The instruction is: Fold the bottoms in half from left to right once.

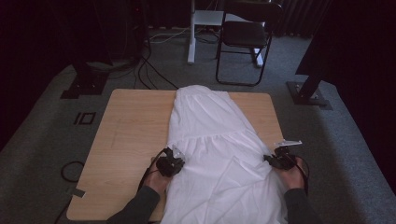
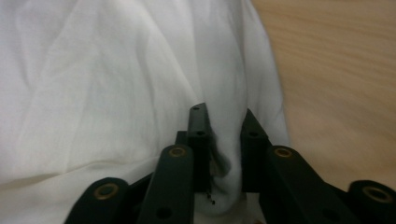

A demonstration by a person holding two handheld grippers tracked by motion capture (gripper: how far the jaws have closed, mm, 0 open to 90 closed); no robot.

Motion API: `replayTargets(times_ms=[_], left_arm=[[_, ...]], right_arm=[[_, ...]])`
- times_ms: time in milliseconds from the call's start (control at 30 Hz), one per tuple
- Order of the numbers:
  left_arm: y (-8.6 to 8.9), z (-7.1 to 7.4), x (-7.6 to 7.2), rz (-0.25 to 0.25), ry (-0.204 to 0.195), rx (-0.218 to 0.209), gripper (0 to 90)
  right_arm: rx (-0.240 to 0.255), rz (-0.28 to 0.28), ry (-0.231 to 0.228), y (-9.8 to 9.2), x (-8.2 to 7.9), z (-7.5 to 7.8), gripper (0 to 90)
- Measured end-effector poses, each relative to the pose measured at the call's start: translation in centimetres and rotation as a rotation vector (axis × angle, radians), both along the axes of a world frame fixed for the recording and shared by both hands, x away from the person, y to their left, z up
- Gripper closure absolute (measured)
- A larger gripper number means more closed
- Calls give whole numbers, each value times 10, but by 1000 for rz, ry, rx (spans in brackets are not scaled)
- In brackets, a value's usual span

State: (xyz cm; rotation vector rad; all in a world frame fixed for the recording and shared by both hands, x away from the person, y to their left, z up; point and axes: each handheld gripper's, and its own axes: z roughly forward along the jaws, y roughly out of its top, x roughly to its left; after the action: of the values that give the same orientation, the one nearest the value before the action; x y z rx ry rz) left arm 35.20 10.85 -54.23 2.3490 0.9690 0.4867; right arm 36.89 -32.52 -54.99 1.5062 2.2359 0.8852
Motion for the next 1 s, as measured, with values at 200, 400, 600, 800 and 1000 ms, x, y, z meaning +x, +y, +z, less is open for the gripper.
replayTargets(times_ms=[200, 400, 600, 800, 1000], left_arm=[[21, 2, 52, 139, -53, 78, 846], [38, 5, 96, 259, -47, 62, 783], [50, 17, 86, 254, -80, 9, 649], [65, 38, 50, 232, -119, -80, 610], [74, 37, 16, 188, -110, -82, 579]], right_arm=[[-18, 39, -2, 25, 30, 2, 790], [-24, 18, -20, 43, 62, 3, 766], [-90, -93, -84, 55, 60, 30, 467], [-43, 42, -194, 90, 38, 63, 445], [25, 200, -112, 129, 39, 46, 436]])
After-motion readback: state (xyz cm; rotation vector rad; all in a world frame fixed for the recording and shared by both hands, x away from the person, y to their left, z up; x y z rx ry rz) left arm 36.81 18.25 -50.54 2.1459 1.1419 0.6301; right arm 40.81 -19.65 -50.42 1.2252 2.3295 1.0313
